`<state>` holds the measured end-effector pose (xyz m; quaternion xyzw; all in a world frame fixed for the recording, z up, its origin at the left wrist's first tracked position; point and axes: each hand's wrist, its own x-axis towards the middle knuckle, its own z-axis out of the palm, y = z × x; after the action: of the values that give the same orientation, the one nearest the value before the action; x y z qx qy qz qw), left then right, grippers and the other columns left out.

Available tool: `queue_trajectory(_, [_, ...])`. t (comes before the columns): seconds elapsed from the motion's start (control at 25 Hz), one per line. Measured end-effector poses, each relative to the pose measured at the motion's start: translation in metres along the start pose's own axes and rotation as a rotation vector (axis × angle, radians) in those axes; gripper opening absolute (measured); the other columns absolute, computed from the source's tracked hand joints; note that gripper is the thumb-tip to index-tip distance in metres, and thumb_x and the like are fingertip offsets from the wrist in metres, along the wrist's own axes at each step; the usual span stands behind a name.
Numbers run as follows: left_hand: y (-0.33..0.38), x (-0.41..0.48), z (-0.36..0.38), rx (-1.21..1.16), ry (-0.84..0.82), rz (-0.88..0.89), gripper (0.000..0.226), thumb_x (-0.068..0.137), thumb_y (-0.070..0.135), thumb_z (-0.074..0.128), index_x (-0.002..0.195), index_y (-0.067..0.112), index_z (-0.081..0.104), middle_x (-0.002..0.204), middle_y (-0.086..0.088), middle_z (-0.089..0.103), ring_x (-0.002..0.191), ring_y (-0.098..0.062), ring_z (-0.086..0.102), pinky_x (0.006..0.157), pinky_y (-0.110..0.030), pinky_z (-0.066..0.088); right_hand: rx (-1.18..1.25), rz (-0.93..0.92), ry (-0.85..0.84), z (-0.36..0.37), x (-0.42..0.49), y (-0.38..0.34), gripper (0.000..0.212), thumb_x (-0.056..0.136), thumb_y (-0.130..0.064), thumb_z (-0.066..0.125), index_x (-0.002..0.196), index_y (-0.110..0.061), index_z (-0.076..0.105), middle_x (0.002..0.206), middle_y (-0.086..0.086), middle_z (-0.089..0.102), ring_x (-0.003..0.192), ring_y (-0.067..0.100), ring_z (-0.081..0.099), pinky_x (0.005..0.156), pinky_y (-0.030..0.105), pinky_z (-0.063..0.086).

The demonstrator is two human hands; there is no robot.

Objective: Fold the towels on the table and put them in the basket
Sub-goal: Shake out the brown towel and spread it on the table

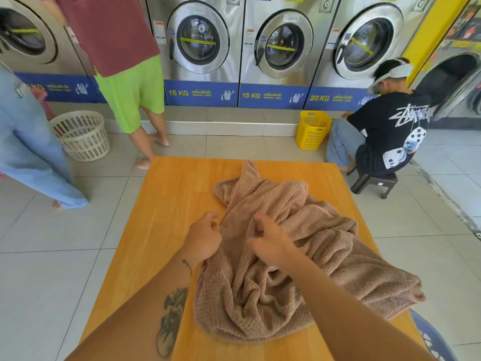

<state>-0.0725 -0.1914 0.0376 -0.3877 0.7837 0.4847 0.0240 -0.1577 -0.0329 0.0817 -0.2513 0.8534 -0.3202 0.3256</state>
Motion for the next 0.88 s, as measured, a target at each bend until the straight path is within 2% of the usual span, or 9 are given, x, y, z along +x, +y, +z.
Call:
queue_trajectory(0.08, [0.005, 0.008, 0.01, -0.079, -0.113, -0.041, 0.059, 0.098, 0.019, 0.052, 0.152, 0.024, 0.027, 0.122, -0.001, 0.055, 0.082, -0.018, 0.062, 0.057, -0.028, 0.047, -0.031, -0.004, -0.032, 0.022, -0.006, 0.013, 0.036, 0.09, -0.021, 0.05, 0.126, -0.022, 0.049, 0.113, 0.005, 0.061, 0.094, 0.022, 0.06, 0.073, 0.04, 0.053])
queue_trajectory(0.16, [0.01, 0.008, 0.015, -0.084, -0.171, -0.041, 0.066, 0.093, 0.019, 0.06, 0.15, 0.028, 0.028, 0.112, -0.002, 0.057, 0.09, -0.022, 0.062, 0.064, -0.032, 0.05, -0.164, 0.006, -0.052, 0.03, -0.013, 0.027, 0.059, 0.085, -0.029, 0.049, 0.143, -0.027, 0.036, 0.135, 0.003, 0.053, 0.119, 0.03, 0.051, 0.095, 0.05, 0.048])
queue_trajectory(0.32, [0.003, -0.013, 0.003, -0.142, -0.117, 0.066, 0.038, 0.095, 0.021, 0.059, 0.13, 0.031, 0.047, 0.104, 0.015, 0.056, 0.091, -0.011, 0.061, 0.07, -0.029, 0.05, -0.29, 0.028, 0.034, 0.013, -0.011, 0.027, 0.07, 0.075, -0.015, 0.049, 0.139, -0.03, 0.025, 0.104, -0.001, 0.062, 0.091, 0.027, 0.055, 0.096, 0.05, 0.039])
queue_trajectory(0.4, [-0.011, -0.026, -0.02, -0.278, -0.021, 0.1, 0.021, 0.095, 0.029, 0.061, 0.116, 0.028, 0.061, 0.106, 0.012, 0.066, 0.095, -0.012, 0.065, 0.081, -0.036, 0.055, -0.327, 0.002, 0.115, 0.011, -0.009, 0.01, 0.072, 0.076, -0.014, 0.048, 0.141, -0.029, 0.022, 0.099, -0.004, 0.061, 0.089, 0.025, 0.055, 0.1, 0.051, 0.031])
queue_trajectory(0.48, [-0.023, -0.039, -0.05, -0.455, 0.133, 0.118, 0.016, 0.099, 0.028, 0.057, 0.104, 0.025, 0.072, 0.1, 0.006, 0.073, 0.094, -0.014, 0.069, 0.085, -0.04, 0.056, -0.395, -0.043, 0.217, 0.016, -0.005, -0.01, 0.068, 0.077, -0.018, 0.046, 0.142, -0.027, 0.029, 0.107, -0.001, 0.061, 0.103, 0.027, 0.055, 0.103, 0.052, 0.026])
queue_trajectory(0.6, [-0.041, -0.053, -0.104, -0.544, 0.654, 0.132, 0.022, 0.101, 0.021, 0.049, 0.097, 0.018, 0.07, 0.092, 0.001, 0.07, 0.091, -0.019, 0.064, 0.076, -0.03, 0.049, -0.561, -0.112, 0.127, 0.032, -0.001, -0.035, 0.057, 0.08, -0.026, 0.048, 0.137, -0.03, 0.045, 0.123, 0.001, 0.056, 0.118, 0.029, 0.049, 0.106, 0.052, 0.028])
queue_trajectory(0.72, [-0.082, -0.066, -0.141, -0.39, 0.934, 0.035, 0.025, 0.102, 0.024, 0.045, 0.106, 0.013, 0.066, 0.097, -0.001, 0.063, 0.093, -0.021, 0.055, 0.082, -0.033, 0.042, -0.566, -0.14, -0.11, 0.053, -0.002, -0.044, 0.041, 0.084, -0.028, 0.053, 0.125, -0.022, 0.061, 0.118, 0.0, 0.062, 0.108, 0.027, 0.055, 0.093, 0.039, 0.04])
queue_trajectory(0.84, [-0.136, -0.082, -0.148, -0.204, 0.909, -0.115, 0.025, 0.102, 0.025, 0.042, 0.106, 0.013, 0.063, 0.096, -0.006, 0.063, 0.089, -0.027, 0.055, 0.082, -0.042, 0.046, -0.374, -0.149, -0.238, 0.072, -0.005, -0.051, 0.029, 0.088, -0.007, 0.051, 0.109, 0.0, 0.069, 0.089, 0.002, 0.063, 0.076, 0.019, 0.052, 0.064, 0.03, 0.043])
queue_trajectory(0.88, [-0.153, -0.087, -0.148, -0.134, 0.863, -0.168, 0.023, 0.1, 0.024, 0.043, 0.105, 0.014, 0.063, 0.095, -0.007, 0.064, 0.087, -0.029, 0.056, 0.08, -0.042, 0.047, -0.386, -0.123, -0.287, 0.076, -0.006, -0.057, 0.027, 0.091, -0.005, 0.05, 0.105, -0.001, 0.073, 0.085, 0.004, 0.065, 0.074, 0.017, 0.053, 0.064, 0.031, 0.046])
